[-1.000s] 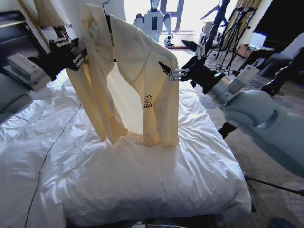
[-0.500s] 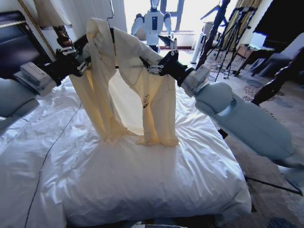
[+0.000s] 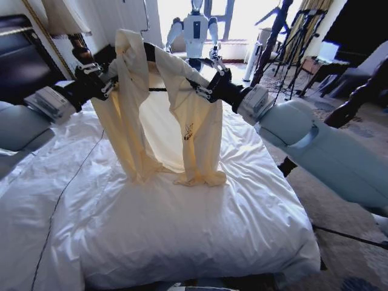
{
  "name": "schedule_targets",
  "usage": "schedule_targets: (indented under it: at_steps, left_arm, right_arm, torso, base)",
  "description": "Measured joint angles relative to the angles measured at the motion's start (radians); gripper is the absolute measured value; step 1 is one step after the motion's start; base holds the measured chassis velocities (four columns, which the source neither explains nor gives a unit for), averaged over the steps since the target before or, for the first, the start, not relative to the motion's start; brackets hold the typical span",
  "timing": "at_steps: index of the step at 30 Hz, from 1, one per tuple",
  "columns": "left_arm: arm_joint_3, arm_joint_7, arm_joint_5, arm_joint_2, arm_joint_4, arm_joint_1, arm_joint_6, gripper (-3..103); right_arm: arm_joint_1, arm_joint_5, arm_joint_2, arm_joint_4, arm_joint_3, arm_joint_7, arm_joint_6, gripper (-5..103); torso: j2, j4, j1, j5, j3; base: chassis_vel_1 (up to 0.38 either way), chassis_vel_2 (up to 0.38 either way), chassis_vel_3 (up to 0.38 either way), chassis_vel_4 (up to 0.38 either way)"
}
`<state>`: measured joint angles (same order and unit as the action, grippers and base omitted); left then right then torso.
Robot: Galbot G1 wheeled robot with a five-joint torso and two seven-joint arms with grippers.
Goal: Pick up the clothes from the bed and hang them on the clothes hanger.
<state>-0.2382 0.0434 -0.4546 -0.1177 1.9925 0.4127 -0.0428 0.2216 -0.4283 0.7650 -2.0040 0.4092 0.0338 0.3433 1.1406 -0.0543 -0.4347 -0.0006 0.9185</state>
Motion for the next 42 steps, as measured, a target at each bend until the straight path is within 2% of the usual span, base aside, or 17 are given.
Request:
schedule_targets:
  at_steps: [4,10,13,14,15,18,20,22,25,32,36,39,40,41,42]
  left_arm:
    - [0.000,-0.001,0.009,0.000,0.005,0.001,0.001,21]
    - [0.000,-0.005,0.011,-0.003,0.028,0.009,0.003,21]
    - [0.000,-0.007,0.012,-0.004,0.039,0.010,0.002,21]
    - [0.000,-0.007,0.012,-0.004,0.039,0.010,0.002,21]
    - [0.000,-0.007,0.013,-0.004,0.039,0.013,0.002,21]
    - [-0.001,-0.008,0.019,-0.010,0.038,0.021,0.006,21]
    - [-0.001,-0.008,0.019,-0.012,0.040,0.022,0.006,21]
    - [-0.001,-0.009,0.021,-0.015,0.044,0.022,0.001,21]
    - [-0.001,-0.011,0.026,-0.015,0.045,0.027,0.000,21]
    - [-0.001,-0.013,0.035,-0.014,0.049,0.033,-0.001,21]
    - [0.006,-0.011,0.038,-0.017,0.065,0.036,0.003,21]
    - [0.009,-0.005,0.044,-0.019,0.070,0.037,0.006,21]
    - [0.009,-0.005,0.044,-0.019,0.070,0.037,0.006,21]
    - [0.009,-0.004,0.046,-0.019,0.071,0.037,0.006,21]
    - [0.009,-0.004,0.046,-0.019,0.071,0.037,0.006,21]
  right_arm:
    - [0.009,-0.007,0.018,0.007,0.009,-0.007,0.002,52]
    - [0.043,-0.029,0.064,0.029,0.037,-0.023,-0.003,61]
    - [0.055,-0.046,0.069,0.034,0.043,-0.025,-0.003,51]
    - [0.055,-0.046,0.069,0.034,0.043,-0.025,-0.003,51]
    - [0.056,-0.065,0.062,0.028,0.041,-0.026,-0.001,42]
    - [0.058,-0.097,0.042,0.020,0.029,-0.022,0.005,28]
    - [0.058,-0.100,0.039,0.020,0.029,-0.019,0.005,28]
    - [0.058,-0.104,0.042,0.023,0.030,-0.020,0.005,22]
    - [0.058,-0.114,0.055,0.028,0.032,-0.027,-0.008,20]
    - [0.083,-0.128,0.076,0.046,0.044,-0.033,-0.053,20]
    - [0.088,-0.137,0.065,0.039,0.049,-0.029,-0.061,25]
    - [0.079,-0.144,0.043,0.023,0.048,-0.012,-0.059,36]
    - [0.079,-0.144,0.043,0.023,0.048,-0.012,-0.059,36]
    - [0.075,-0.141,0.037,0.020,0.044,-0.003,-0.054,44]
    - [0.075,-0.141,0.037,0.020,0.044,-0.003,-0.054,44]
  torso:
    - [0.000,0.0001,0.000,0.0002,0.000]
    - [0.000,0.0001,0.000,0.0001,0.000]
    - [0.000,0.0002,0.000,0.0000,0.000]
    - [0.000,0.0002,0.000,0.0000,0.000]
    - [0.000,0.0001,0.000,0.0001,0.000]
    - [0.000,-0.0002,0.000,0.0005,0.000]
    - [0.000,-0.0002,0.000,0.0004,0.000]
    - [0.000,-0.0003,0.000,0.0004,0.000]
    - [0.000,0.0000,0.000,0.0004,0.000]
    - [0.000,0.0002,0.000,-0.0001,0.000]
    - [0.000,0.0000,0.000,0.0000,0.000]
    - [0.000,-0.0003,0.000,0.0007,0.000]
    - [0.000,-0.0003,0.000,0.0007,0.000]
    - [0.000,-0.0002,0.000,0.0006,0.000]
    - [0.000,-0.0002,0.000,0.0006,0.000]
  base:
    - [0.000,0.000,0.000,0.000]
    - [0.000,0.000,0.000,0.000]
    - [0.000,0.000,0.000,0.000]
    - [0.000,0.000,0.000,0.000]
    - [0.000,0.000,0.000,0.000]
    - [0.000,0.000,0.000,0.000]
    - [0.000,0.000,0.000,0.000]
    - [0.000,0.000,0.000,0.000]
    - [0.000,0.000,0.000,0.000]
    - [0.000,0.000,0.000,0.000]
    - [0.000,0.000,0.000,0.000]
    - [0.000,0.000,0.000,0.000]
    - [0.000,0.000,0.000,0.000]
    - [0.000,0.000,0.000,0.000]
    - [0.000,0.000,0.000,0.000]
